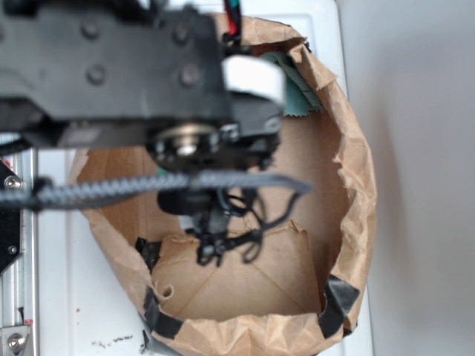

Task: Grab the green ball.

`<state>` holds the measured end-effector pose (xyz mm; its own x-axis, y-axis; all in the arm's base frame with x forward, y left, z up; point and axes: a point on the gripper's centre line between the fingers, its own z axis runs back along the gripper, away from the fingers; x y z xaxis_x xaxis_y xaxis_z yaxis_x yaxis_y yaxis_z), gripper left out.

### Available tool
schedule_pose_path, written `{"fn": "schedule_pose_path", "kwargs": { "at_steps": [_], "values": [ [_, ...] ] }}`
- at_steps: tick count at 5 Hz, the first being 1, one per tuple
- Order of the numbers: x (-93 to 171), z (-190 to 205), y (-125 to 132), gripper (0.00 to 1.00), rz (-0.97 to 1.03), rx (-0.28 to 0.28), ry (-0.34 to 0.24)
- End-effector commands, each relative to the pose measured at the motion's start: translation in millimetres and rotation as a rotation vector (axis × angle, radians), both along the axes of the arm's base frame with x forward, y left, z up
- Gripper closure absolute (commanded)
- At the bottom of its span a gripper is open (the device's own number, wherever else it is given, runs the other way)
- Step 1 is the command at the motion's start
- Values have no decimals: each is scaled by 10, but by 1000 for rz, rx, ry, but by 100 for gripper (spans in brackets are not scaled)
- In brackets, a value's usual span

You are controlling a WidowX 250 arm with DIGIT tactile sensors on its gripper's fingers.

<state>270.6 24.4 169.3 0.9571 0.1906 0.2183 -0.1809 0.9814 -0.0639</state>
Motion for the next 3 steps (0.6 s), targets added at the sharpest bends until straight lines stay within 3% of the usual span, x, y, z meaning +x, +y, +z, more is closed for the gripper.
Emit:
{"fn": "schedule_pose_path", "kwargs": {
  "at_steps": [1,3],
  "values": [
    [159,467,58,100,31,-4,-77],
    [125,447,50,100,10,33,-98]
  ]
}}
